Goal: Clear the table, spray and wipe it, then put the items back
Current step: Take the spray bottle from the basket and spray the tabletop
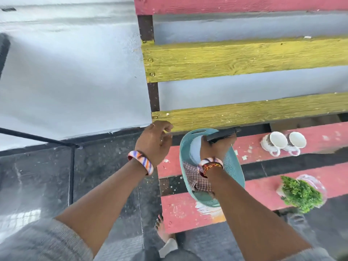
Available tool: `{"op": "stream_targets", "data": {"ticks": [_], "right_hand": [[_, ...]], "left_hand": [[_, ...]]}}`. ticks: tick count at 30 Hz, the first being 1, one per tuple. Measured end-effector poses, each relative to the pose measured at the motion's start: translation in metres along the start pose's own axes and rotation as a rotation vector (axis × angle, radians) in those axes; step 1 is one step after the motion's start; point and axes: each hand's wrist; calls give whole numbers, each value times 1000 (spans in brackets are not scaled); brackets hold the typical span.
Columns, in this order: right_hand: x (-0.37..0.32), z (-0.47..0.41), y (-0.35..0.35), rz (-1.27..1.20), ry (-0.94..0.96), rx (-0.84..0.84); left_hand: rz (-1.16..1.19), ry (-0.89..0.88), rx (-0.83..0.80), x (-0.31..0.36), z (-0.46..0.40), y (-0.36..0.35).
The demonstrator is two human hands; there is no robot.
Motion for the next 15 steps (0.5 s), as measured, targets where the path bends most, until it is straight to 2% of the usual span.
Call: {"op": "stream_targets", "data": {"ticks": [5,8,11,15], "right_hand": [[-57,21,20,6,331,55],[-98,52,25,-63,457,63],[-131,100,25,-155,517,55],[-168,180,7,-252,470,26]], "left_hand": [[45,-42,-29,-5,17,39],[24,-70,0,-10,36,72],[-54,-133,-18,-14,58,116],[-142,-152,-22,-26,84,189]]}}
Point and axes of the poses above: each hand's wrist, its own z-axis away from the middle knuckle, its own y-axis out of the back of the hand, x = y × z, and after that the axes turned 6 degrees about y, right-handed
